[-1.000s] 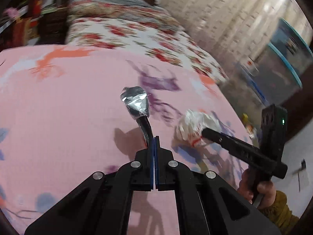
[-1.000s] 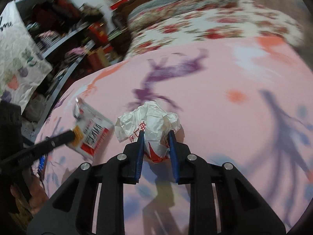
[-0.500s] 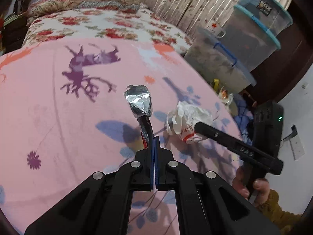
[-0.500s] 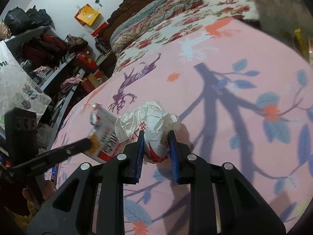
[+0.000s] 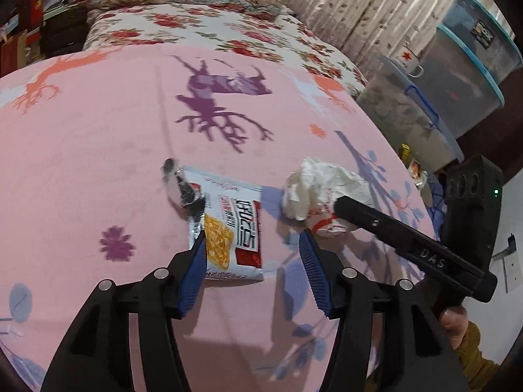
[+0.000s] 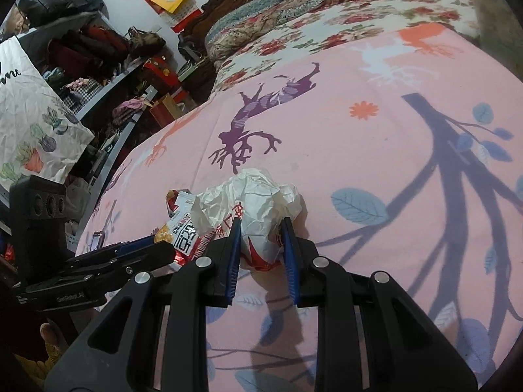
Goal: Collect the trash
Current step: 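Carry the packet with the left tool while the right tool carries the white bag to the wastebasket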
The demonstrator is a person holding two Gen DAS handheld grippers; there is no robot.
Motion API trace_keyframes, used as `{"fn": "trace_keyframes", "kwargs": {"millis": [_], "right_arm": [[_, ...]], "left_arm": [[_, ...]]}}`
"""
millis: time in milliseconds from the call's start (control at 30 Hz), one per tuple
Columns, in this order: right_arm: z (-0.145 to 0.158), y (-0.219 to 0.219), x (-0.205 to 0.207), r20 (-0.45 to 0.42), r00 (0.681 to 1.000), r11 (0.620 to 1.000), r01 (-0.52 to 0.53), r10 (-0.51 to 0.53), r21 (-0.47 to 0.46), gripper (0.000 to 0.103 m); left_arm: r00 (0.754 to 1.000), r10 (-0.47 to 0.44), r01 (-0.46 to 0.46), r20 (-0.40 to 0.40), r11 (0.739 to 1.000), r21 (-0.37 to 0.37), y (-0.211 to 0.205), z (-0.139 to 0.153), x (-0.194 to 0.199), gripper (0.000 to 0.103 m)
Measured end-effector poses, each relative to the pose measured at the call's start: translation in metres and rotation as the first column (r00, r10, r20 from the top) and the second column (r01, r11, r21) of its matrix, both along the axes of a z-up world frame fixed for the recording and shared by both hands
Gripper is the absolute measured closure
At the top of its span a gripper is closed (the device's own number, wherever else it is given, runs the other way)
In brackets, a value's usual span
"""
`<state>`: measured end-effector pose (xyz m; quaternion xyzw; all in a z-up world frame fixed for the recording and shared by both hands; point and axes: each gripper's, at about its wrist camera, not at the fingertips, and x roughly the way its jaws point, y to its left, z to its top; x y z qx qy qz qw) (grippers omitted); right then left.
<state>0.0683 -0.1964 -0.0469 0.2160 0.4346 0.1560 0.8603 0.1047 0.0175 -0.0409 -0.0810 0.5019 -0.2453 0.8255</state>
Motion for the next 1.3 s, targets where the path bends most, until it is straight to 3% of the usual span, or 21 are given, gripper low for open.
{"fn": "trace_keyframes", "kwargs": {"millis": [133,200,233,267,467,733,933,1100,1167,1300], "right_arm": [[-0.004,0.003,0.002,-0.010,1.000,1.000,0.001,0.000,0.008,0.077],[-0.004,0.003,0.002,-0.012,1.000,1.000,0.003,-0.003,0.012,0.077],[-0.004,0.002,0.002,-0.013,1.000,1.000,0.003,-0.003,0.013,0.077],[-0.003,0.001,0.001,-0.013,1.000,1.000,0.004,-0.004,0.015,0.077],[0.010,-0.029,-0.009,0.023,0.997,0.996,0.078,-0.079,0.050,0.077],[0.017,-0.130,-0.042,0.059,0.954,0.953,0.286,-0.293,0.099,0.077],[0.025,-0.222,-0.082,0.098,0.882,0.885,0.449,-0.461,0.124,0.077],[0.031,-0.315,-0.113,0.132,0.785,0.796,0.595,-0.605,0.107,0.077],[0.028,-0.347,-0.119,0.129,0.753,0.764,0.639,-0.646,0.093,0.077],[0.015,-0.400,-0.120,0.107,0.706,0.713,0.699,-0.701,0.057,0.077]], "left_arm": [[0.999,0.027,-0.027,-0.023,1.000,-0.001,0.013,-0.011,0.005,0.050],[0.999,0.036,-0.036,-0.004,0.999,-0.001,0.016,-0.011,0.005,0.056],[1.000,0.027,-0.027,0.001,1.000,0.009,0.014,-0.012,0.005,0.087],[1.000,0.012,-0.012,-0.007,1.000,0.011,0.012,-0.014,0.005,0.102],[0.998,-0.061,0.062,0.034,0.998,-0.032,-0.012,0.006,0.000,0.103],[0.971,-0.223,0.226,0.085,0.974,-0.027,-0.097,0.042,0.006,0.103],[0.917,-0.381,0.385,0.119,0.923,-0.016,-0.203,0.071,0.017,0.103],[0.842,-0.523,0.530,0.134,0.848,-0.018,-0.330,0.087,0.029,0.103],[0.807,-0.574,0.582,0.140,0.813,-0.014,-0.385,0.087,0.033,0.103],[0.764,-0.634,0.639,0.118,0.769,-0.011,-0.474,0.070,0.042,0.102]]}}
